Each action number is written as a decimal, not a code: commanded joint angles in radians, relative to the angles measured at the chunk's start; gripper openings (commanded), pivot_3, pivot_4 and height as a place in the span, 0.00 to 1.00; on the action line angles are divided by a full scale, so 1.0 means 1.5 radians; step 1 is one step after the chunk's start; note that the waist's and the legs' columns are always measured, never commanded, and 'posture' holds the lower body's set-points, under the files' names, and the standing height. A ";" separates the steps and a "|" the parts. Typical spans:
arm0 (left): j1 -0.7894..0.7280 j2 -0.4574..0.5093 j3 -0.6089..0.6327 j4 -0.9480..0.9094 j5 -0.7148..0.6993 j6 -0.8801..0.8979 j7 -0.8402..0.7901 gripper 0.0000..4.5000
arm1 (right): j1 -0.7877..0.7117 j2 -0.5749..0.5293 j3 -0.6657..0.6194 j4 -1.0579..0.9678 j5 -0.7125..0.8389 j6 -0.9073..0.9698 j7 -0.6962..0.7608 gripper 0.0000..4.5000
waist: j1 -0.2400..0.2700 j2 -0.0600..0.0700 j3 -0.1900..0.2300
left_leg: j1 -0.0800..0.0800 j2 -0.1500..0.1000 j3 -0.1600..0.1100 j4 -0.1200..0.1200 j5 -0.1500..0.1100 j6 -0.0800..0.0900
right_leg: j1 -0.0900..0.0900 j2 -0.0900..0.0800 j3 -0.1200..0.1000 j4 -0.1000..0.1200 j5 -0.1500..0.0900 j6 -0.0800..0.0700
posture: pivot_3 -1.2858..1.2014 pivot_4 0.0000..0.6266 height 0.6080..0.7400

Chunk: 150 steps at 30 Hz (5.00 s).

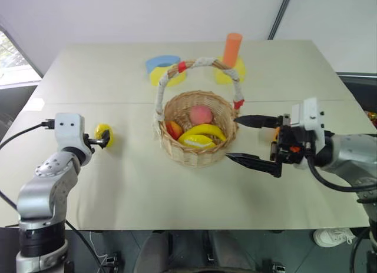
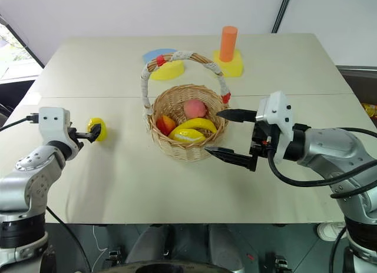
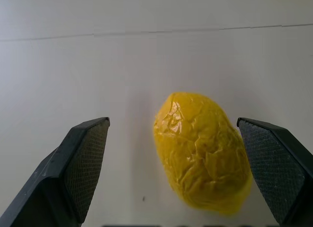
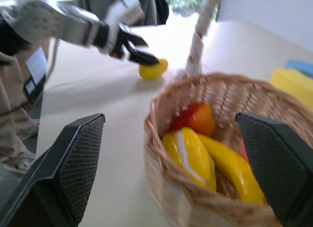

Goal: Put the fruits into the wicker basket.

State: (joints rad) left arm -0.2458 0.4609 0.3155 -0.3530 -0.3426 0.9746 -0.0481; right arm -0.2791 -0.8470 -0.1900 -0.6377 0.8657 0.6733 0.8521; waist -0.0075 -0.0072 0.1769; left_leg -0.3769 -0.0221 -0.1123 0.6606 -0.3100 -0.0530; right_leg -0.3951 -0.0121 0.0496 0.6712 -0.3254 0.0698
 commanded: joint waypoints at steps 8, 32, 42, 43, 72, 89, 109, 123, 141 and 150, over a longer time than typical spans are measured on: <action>-0.087 -0.040 0.016 0.033 0.017 0.120 0.046 1.00 | 0.011 0.005 0.002 -0.021 -0.009 -0.026 0.001 0.99 | -0.001 0.000 0.000 | 0.000 -0.001 0.000 0.003 -0.002 0.003 | 0.001 0.000 0.000 0.000 0.001 0.002 | 0.52 0.24 1.00; 0.037 0.027 0.103 -0.118 -0.112 -0.093 -0.214 0.60 | 0.016 0.025 0.020 0.028 -0.071 -0.068 0.005 1.00 | -0.001 0.000 0.000 | 0.001 0.000 0.000 0.003 -0.001 0.002 | 0.001 -0.001 0.000 0.001 0.002 0.002 | 0.52 0.24 1.00; -0.046 0.079 -0.072 -0.248 -0.263 0.001 -0.270 0.60 | -0.022 0.019 0.019 0.080 -0.105 -0.082 0.018 1.00 | 0.002 0.000 0.000 | 0.002 -0.001 0.000 0.003 -0.001 0.002 | 0.003 -0.001 0.000 0.001 0.002 0.002 | 0.52 0.24 1.00; -0.064 0.073 -0.095 -0.246 -0.255 0.002 -0.259 0.60 | -0.023 0.018 0.018 0.082 -0.109 -0.083 0.018 1.00 | 0.001 0.000 0.000 | 0.002 -0.001 0.000 0.003 -0.001 0.003 | 0.004 -0.001 0.000 0.001 0.003 0.002 | 0.52 0.24 1.00; -0.065 0.135 -0.231 -0.183 -0.153 -0.249 -0.481 0.99 | -0.085 0.146 -0.033 0.272 -0.350 0.269 -0.486 1.00 | -0.003 0.002 0.001 | 0.001 0.000 0.002 0.003 0.001 0.003 | 0.001 0.000 0.002 0.002 0.003 0.002 | 0.52 0.24 1.00; -0.044 0.121 -0.239 -0.211 -0.159 -0.236 -0.439 1.00 | -0.141 0.234 -0.084 0.328 -0.415 0.338 -0.574 0.71 | -0.006 0.003 0.001 | 0.001 -0.001 0.002 0.003 0.001 0.003 | 0.001 0.001 0.002 0.004 0.003 0.002 | 0.52 0.24 1.00; 0.144 0.158 -0.013 -0.071 -0.114 -0.428 -0.504 1.00 | -0.183 0.103 0.172 -0.006 -0.225 0.107 -0.130 0.48 | -0.004 0.004 0.003 | 0.002 0.001 0.002 0.003 0.001 0.003 | 0.001 0.001 0.001 0.003 0.004 0.001 | 0.52 0.24 1.00; 0.187 0.103 -0.042 -0.148 -0.120 -0.423 -0.441 1.00 | -0.248 0.164 0.236 0.041 -0.319 0.035 -0.131 0.94 | -0.004 0.003 0.002 | -0.010 0.000 0.001 0.003 0.002 0.001 | -0.010 -0.001 0.000 0.003 0.004 0.000 | 0.52 0.24 1.00; 0.121 0.013 -0.168 -0.166 -0.127 -0.423 -0.398 1.00 | -0.138 0.271 0.093 0.202 -0.328 -0.036 -0.283 0.94 | -0.010 0.004 0.003 | 0.002 0.001 0.002 0.002 0.003 0.003 | -0.001 0.001 0.001 0.006 0.006 0.000 | 0.52 0.24 1.00; 0.128 0.020 -0.157 -0.174 -0.123 -0.426 -0.378 1.00 | -0.140 0.292 0.051 0.215 -0.307 -0.049 -0.290 0.01 | -0.004 0.004 0.003 | 0.001 0.000 0.003 0.003 0.003 0.003 | -0.002 0.000 0.001 0.006 0.006 0.000 | 0.52 0.24 1.00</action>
State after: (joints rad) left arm -0.0511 0.4835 0.0622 -0.5725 -0.5320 0.3459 -0.6237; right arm -0.4788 -0.4053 -0.0845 -0.2730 0.3946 0.6252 0.4167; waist -0.0138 -0.0016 0.1808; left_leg -0.3760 -0.0225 -0.1085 0.6645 -0.3050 -0.0479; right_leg -0.3976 -0.0120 0.0515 0.6800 -0.3164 0.0691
